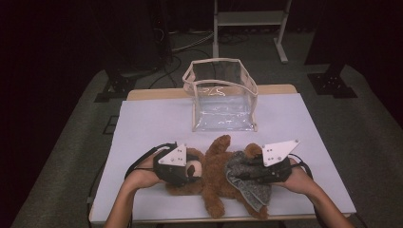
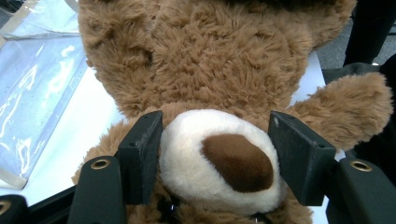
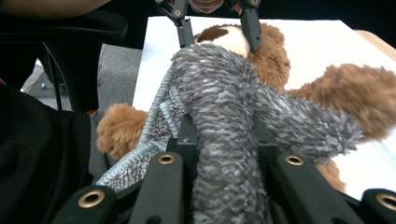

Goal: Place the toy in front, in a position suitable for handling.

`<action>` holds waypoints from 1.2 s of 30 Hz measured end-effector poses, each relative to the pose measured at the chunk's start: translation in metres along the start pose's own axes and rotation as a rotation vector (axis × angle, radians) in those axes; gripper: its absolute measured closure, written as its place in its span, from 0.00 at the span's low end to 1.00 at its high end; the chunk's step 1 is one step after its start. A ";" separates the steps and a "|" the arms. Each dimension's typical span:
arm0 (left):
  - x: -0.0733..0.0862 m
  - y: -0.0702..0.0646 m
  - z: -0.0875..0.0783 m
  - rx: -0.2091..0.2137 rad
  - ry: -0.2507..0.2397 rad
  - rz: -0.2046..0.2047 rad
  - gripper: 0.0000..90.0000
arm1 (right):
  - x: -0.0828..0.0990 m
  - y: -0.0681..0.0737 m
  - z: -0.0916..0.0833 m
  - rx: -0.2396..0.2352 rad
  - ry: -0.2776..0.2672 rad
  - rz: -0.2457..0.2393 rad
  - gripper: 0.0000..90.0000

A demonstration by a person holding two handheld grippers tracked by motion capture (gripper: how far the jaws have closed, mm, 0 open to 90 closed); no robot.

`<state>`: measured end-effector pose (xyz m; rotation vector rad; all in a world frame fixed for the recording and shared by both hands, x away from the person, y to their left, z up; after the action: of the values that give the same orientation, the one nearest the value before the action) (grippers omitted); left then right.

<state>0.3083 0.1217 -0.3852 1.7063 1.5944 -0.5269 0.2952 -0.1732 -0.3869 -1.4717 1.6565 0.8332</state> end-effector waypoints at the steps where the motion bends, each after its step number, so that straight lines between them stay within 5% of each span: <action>1: 0.000 0.000 -0.002 0.001 -0.005 0.002 0.39 | 0.003 -0.001 0.002 0.011 0.020 -0.010 0.80; 8: 0.000 0.000 -0.019 -0.022 -0.004 0.019 0.33 | 0.023 -0.003 -0.008 0.025 0.012 0.045 0.80; 14: 0.022 0.004 -0.031 -0.039 0.043 -0.033 0.36 | 0.031 -0.004 -0.013 0.034 0.025 0.065 0.79; 20: 0.035 0.009 -0.026 -0.031 -0.035 -0.100 0.53 | 0.028 -0.005 -0.016 0.051 0.038 0.074 0.79; 22: 0.034 0.010 -0.019 -0.010 -0.052 -0.115 0.55 | 0.018 -0.002 -0.020 0.069 0.050 0.038 0.79; 30: 0.017 0.010 -0.003 0.014 -0.048 -0.069 0.55 | -0.009 0.007 -0.001 0.047 0.064 -0.045 0.79; 36: 0.006 0.011 0.009 0.018 -0.046 -0.046 0.55 | -0.003 0.003 -0.007 0.064 0.058 -0.027 0.79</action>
<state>0.3213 0.1196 -0.3925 1.6625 1.6034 -0.6005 0.2920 -0.1773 -0.3810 -1.4835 1.6869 0.7225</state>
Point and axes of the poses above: each handheld gripper's, and its own axes: z roughly forward along the jaws, x roughly out of its underside, y roughly to its left, the point moved 2 cm from there along z, roughly forward along the jaws, and after that the axes turned 4 degrees about z, right-handed, at the moved point
